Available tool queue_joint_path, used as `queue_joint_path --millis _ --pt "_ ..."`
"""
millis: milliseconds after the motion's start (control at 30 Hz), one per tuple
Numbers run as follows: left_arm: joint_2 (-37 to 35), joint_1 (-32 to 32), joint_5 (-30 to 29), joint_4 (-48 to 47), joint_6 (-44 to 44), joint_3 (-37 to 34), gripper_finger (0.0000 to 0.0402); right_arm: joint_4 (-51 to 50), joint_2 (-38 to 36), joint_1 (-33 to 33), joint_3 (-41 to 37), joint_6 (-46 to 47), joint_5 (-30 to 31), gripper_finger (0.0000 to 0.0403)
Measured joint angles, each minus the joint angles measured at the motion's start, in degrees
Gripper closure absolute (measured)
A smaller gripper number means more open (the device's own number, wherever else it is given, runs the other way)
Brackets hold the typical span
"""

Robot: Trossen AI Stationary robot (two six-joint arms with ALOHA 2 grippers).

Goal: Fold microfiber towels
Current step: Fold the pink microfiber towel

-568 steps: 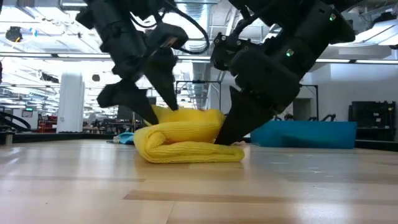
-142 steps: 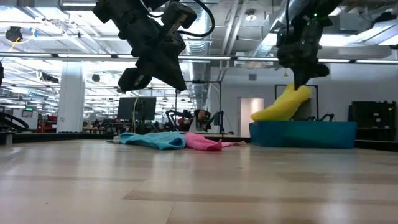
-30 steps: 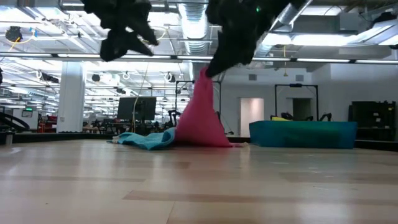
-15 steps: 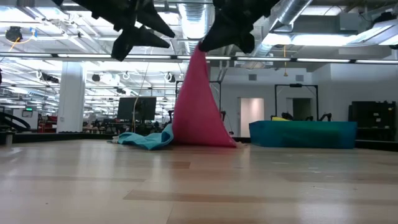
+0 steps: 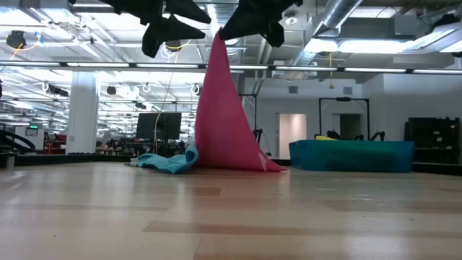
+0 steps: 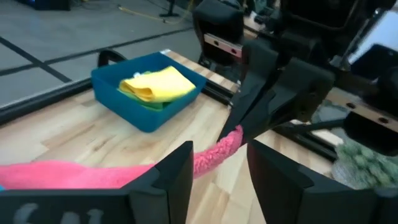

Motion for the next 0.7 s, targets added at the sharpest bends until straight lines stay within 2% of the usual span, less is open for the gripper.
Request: queue_joint_path --millis 267,400,700 --pt "1.24 0.02 0.23 -0.35 -1.92 -0.07 0.022 3.02 0.02 -0.62 0.21 -1.14 0.07 0.0403" --pt "4.32 0.02 0.22 1.78 -4.53 0.04 0.0207 4.11 0.02 -1.25 0.21 -1.59 0.12 0.0403" --pt "10.35 0.02 -0.34 1.17 -10.99 3.27 0.0197 3.83 0.02 -1.48 0.19 -3.07 0.1 0.0403"
